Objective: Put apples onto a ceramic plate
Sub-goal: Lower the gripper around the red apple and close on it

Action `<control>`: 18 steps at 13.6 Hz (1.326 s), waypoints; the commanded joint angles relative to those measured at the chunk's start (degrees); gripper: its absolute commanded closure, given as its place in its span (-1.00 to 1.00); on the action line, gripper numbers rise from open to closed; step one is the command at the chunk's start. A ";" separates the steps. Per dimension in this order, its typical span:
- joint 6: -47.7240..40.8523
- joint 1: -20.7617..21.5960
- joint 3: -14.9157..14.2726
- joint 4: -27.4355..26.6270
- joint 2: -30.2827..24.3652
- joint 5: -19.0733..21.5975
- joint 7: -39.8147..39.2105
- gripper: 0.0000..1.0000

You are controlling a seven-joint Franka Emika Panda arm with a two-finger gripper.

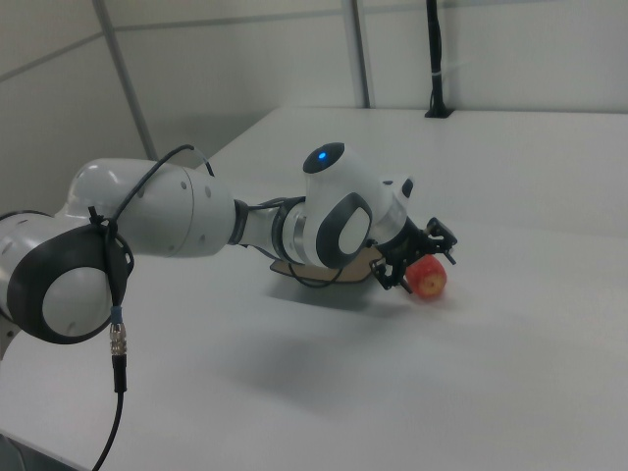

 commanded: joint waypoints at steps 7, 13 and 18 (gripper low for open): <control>2.45 0.73 -0.30 1.93 2.63 -1.01 -1.39 -1.00; 2.54 2.05 0.05 2.72 3.51 -1.09 -1.30 -1.00; 2.45 2.14 0.05 3.34 3.69 -1.45 -0.86 -0.41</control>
